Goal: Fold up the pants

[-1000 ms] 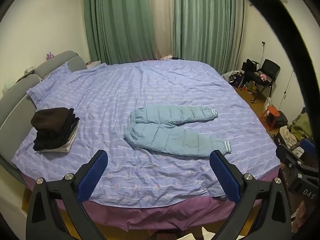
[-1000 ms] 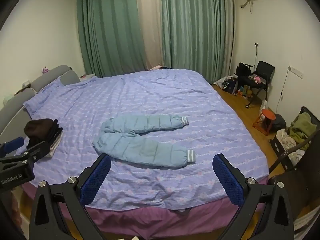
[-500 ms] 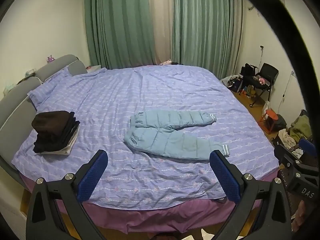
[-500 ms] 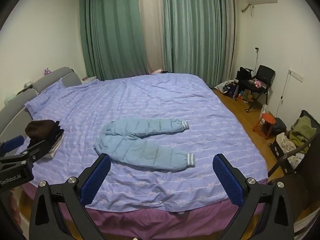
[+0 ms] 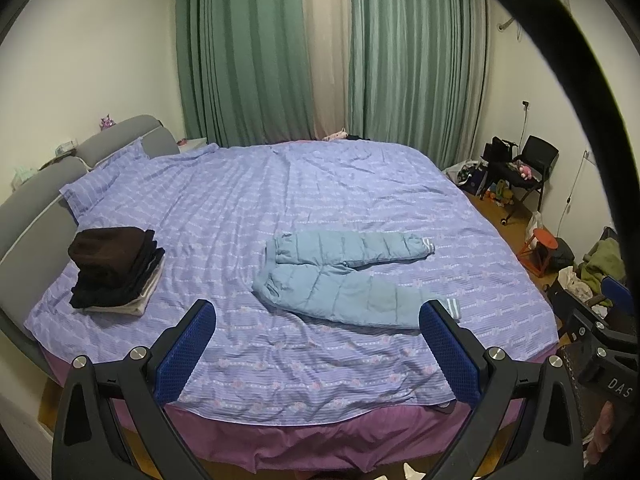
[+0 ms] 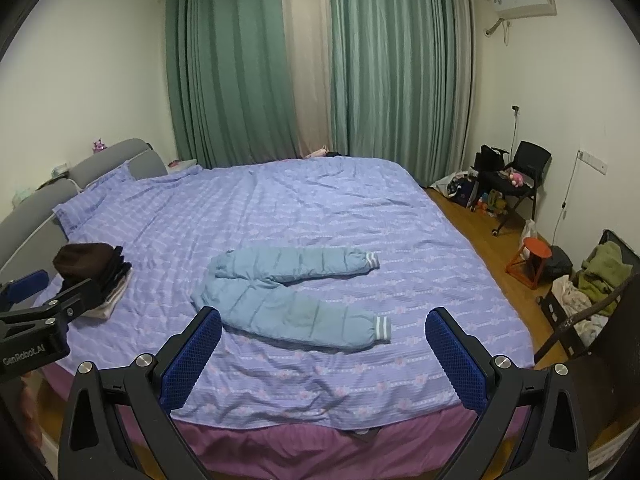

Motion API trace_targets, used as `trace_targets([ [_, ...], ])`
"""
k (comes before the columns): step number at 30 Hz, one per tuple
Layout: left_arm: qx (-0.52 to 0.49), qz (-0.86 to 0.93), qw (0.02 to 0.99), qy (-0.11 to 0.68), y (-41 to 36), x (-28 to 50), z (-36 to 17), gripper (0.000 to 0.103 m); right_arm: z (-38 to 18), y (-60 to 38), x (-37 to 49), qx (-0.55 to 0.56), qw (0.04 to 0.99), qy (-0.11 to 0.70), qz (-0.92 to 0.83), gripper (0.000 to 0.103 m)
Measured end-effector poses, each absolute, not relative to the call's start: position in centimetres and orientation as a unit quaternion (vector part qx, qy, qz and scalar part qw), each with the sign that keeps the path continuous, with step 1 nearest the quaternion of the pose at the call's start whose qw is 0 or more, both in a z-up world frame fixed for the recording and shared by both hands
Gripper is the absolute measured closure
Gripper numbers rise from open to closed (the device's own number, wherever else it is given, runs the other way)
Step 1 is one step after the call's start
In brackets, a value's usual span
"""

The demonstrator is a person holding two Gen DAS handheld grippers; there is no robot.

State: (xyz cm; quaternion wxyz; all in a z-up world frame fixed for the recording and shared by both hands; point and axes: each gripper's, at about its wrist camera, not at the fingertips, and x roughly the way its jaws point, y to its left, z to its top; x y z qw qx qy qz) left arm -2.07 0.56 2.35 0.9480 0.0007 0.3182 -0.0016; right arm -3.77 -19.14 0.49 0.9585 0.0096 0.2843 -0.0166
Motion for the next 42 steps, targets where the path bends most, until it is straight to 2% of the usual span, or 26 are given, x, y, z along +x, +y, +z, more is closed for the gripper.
trace_targets([
  [42,0.002,-0.002,0.951,0.309,0.65,-1.98,2.46,0.0,0.59,-19.68,-4.14,0.015,0.96,0.281,-0.014,0.0],
])
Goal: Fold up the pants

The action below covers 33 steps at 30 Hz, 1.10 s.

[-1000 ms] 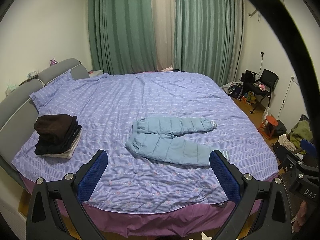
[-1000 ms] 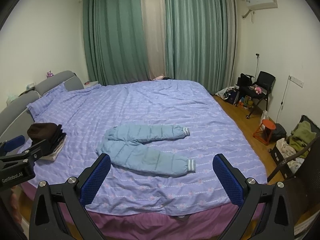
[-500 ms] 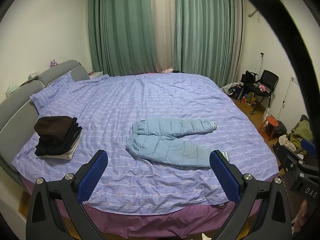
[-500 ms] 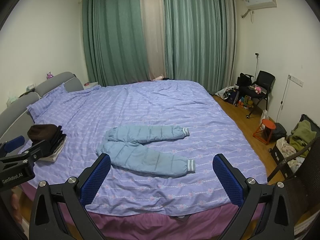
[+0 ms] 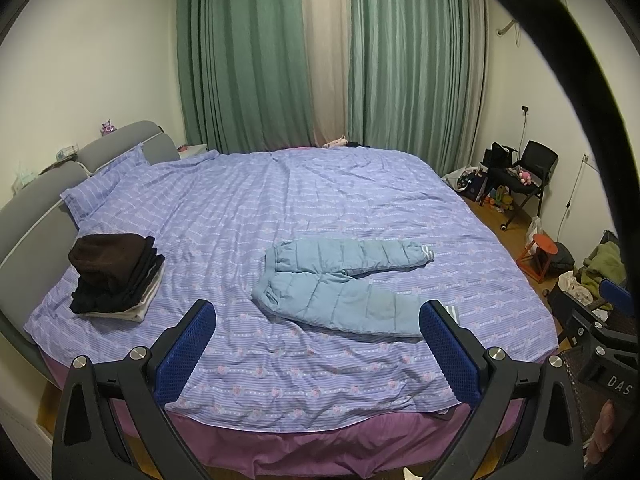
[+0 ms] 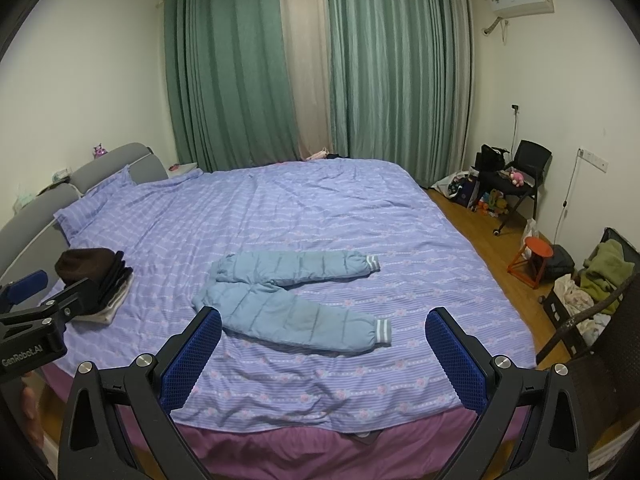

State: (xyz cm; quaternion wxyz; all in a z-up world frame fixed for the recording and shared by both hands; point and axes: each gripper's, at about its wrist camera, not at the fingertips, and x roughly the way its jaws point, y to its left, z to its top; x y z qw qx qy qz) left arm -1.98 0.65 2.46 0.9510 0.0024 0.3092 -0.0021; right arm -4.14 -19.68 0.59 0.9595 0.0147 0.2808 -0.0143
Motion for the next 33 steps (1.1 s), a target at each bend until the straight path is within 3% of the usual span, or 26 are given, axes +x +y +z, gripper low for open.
trace_targets([
  [17,-0.001,-0.004,0.948,0.317,2.0,0.8,1.8,0.0,-0.3,-19.2,-2.6,0.017,0.954,0.299,-0.018,0.0],
  [33,0.045,-0.028,0.929,0.366,8.5,11.8,-5.9,0.0,-6.9,-14.7,7.9,0.066,0.919,0.378,-0.088,0.0],
])
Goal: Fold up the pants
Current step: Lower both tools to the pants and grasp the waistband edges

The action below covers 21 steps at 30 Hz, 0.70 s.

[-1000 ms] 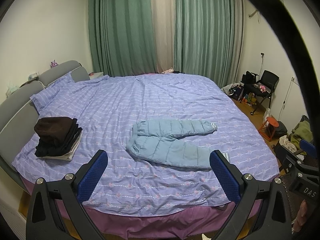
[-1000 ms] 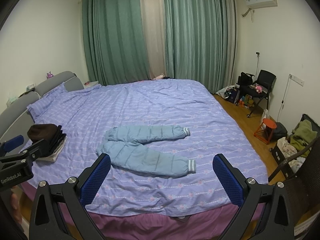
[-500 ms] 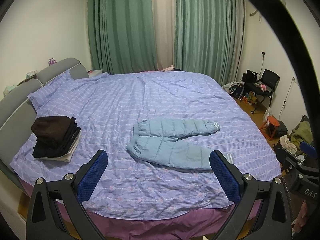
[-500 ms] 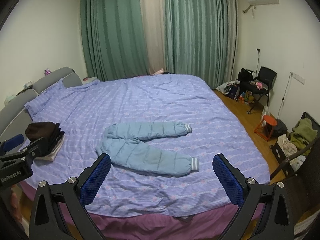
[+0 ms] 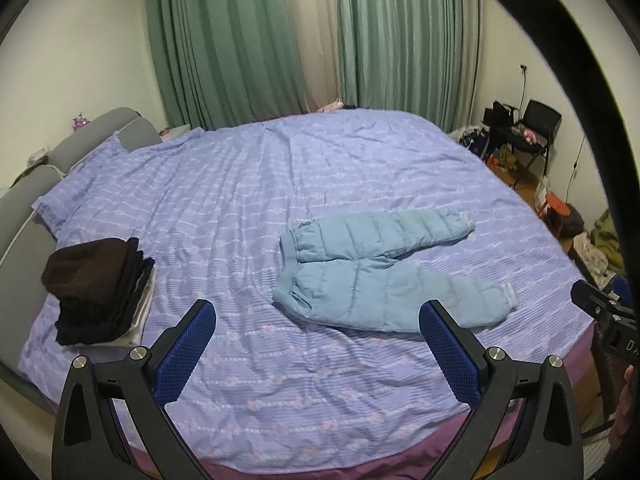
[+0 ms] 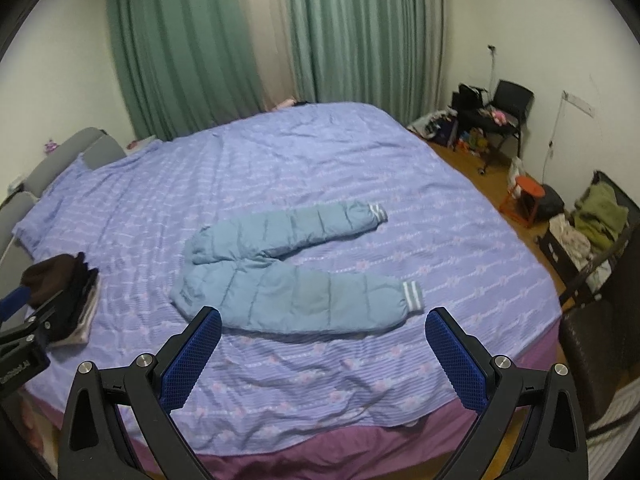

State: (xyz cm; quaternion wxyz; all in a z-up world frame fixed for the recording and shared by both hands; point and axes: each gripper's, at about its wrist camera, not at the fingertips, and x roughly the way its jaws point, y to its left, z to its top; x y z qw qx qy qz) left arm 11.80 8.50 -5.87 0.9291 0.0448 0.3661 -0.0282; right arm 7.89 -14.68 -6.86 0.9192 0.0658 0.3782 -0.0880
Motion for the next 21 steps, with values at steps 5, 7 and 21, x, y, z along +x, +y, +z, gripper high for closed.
trace_targets([
  [5,0.04,-0.033,0.919,0.39,9.7,15.6,-10.5,0.0,-11.4,-14.2,11.4,0.071,0.907,0.402,-0.104,0.0],
  [7,0.035,-0.03,0.915,0.402,10.0,17.4,-12.9,0.0,-13.5,-14.3,13.0,0.077,0.901,0.415,-0.103,0.0],
  [21,-0.035,-0.041,0.861,0.505,11.8,28.8,-29.0,0.006,-28.9,-15.4,22.4,0.148,0.847,0.493,-0.137,0.006],
])
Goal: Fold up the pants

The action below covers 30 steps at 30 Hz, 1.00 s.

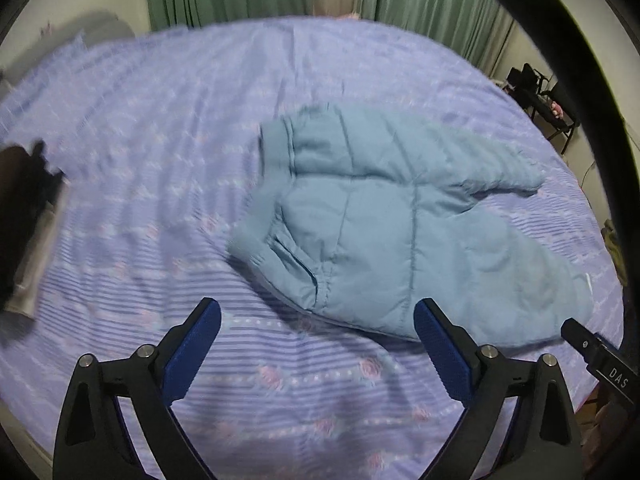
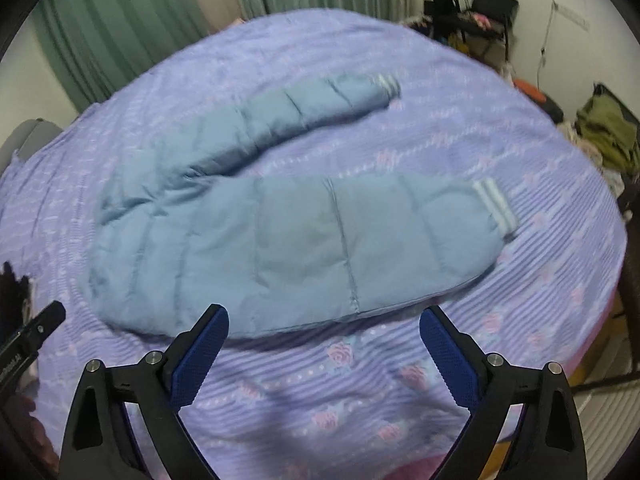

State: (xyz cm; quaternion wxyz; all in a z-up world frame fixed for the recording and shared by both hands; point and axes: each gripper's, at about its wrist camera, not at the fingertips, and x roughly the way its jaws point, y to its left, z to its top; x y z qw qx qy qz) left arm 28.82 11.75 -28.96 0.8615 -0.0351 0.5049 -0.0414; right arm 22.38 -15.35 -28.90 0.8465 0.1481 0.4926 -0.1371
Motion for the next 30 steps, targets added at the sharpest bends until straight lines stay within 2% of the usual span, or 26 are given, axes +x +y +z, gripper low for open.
trace_targets([
  [8,-0.123,-0.052,0.809,0.572,13.1,32.3,-35.3,0.013,-33.9,-17.7,24.5,0.229,0.811,0.514,-0.16,0.013],
  [10,-0.145,-0.059,0.798,0.581,13.2,32.8,-36.1,0.015,-34.9,-18.1,24.7,0.248,0.802,0.518,-0.162,0.017],
  [12,-0.17,-0.069,0.79,0.586,13.4,33.2,-36.6,0.024,-35.8,-18.5,25.0,0.268,0.796,0.519,-0.161,0.022],
  [14,-0.197,-0.085,0.777,0.592,13.5,33.7,-37.0,0.046,-36.3,-18.9,25.4,0.281,0.79,0.521,-0.161,0.034],
  [15,-0.2,-0.085,0.775,0.593,13.4,33.7,-36.9,0.05,-36.3,-19.0,25.6,0.286,0.788,0.521,-0.16,0.043],
  [16,-0.199,-0.081,0.777,0.592,13.3,33.7,-36.6,0.061,-36.1,-19.1,25.8,0.289,0.787,0.521,-0.161,0.056],
  [17,-0.195,-0.08,0.781,0.588,13.3,33.9,-36.3,0.071,-35.8,-19.2,26.0,0.292,0.787,0.519,-0.16,0.062],
  [19,-0.188,-0.081,0.785,0.585,13.2,33.9,-35.4,0.079,-35.1,-19.3,26.3,0.288,0.786,0.522,-0.164,0.078],
  [20,-0.186,-0.084,0.789,0.58,13.3,33.8,-34.7,0.085,-34.6,-19.4,26.4,0.285,0.787,0.522,-0.165,0.081],
  [25,-0.155,-0.09,0.809,0.56,13.0,32.7,-31.6,0.089,-31.1,-18.3,26.3,0.229,0.804,0.525,-0.159,0.088],
  [30,-0.145,-0.085,0.806,0.567,13.4,30.6,-30.4,0.089,-28.8,-17.0,24.7,0.205,0.801,0.54,-0.155,0.089],
])
